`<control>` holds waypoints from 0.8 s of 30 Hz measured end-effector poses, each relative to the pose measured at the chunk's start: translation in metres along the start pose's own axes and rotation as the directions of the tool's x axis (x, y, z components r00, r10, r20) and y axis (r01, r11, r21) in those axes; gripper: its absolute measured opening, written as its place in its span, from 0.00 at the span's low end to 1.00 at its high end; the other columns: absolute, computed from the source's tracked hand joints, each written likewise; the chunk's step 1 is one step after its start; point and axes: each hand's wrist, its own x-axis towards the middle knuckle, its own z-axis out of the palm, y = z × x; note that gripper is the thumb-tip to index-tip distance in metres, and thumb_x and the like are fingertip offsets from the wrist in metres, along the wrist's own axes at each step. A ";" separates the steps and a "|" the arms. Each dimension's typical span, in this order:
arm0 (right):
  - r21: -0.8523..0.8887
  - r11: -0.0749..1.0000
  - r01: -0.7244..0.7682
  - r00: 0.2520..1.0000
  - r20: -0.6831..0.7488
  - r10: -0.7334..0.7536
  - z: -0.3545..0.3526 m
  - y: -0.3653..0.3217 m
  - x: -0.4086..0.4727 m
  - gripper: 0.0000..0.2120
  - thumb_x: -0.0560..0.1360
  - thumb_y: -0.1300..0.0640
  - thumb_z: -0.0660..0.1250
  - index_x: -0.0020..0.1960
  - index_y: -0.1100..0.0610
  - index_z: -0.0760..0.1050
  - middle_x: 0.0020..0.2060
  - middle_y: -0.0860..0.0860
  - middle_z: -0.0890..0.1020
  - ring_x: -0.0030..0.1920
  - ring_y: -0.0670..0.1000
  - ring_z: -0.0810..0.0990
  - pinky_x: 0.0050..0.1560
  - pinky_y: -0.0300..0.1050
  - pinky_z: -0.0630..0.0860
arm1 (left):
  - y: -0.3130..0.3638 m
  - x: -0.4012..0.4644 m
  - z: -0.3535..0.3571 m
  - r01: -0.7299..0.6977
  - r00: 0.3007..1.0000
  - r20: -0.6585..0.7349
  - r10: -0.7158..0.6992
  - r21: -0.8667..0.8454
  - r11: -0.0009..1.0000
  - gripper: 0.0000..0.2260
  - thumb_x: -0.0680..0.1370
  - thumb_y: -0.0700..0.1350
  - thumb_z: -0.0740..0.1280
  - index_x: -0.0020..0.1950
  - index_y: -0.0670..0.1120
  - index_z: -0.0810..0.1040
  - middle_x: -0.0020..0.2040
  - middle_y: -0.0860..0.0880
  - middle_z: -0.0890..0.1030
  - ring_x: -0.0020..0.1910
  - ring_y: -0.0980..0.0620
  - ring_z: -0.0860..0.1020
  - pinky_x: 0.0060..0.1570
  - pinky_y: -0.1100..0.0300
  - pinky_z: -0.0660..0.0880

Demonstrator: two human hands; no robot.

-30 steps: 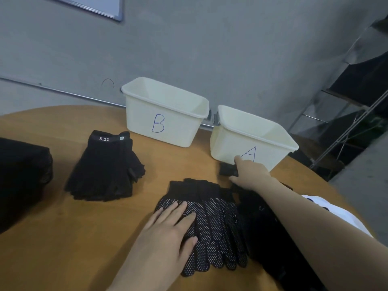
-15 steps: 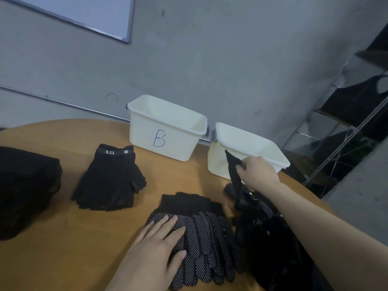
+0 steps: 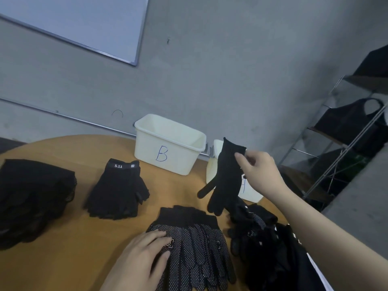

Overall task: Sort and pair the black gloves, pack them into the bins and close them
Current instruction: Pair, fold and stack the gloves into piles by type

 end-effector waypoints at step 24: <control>0.619 0.770 -0.157 0.862 0.466 -0.199 0.004 -0.097 -0.078 0.18 0.82 0.50 0.61 0.38 0.45 0.83 0.40 0.55 0.86 0.41 0.59 0.81 0.43 0.52 0.78 | 0.005 -0.009 -0.041 0.166 0.925 0.065 -0.375 -0.956 0.243 0.30 0.66 0.68 0.79 0.67 0.64 0.80 0.68 0.55 0.81 0.70 0.53 0.78 0.72 0.49 0.68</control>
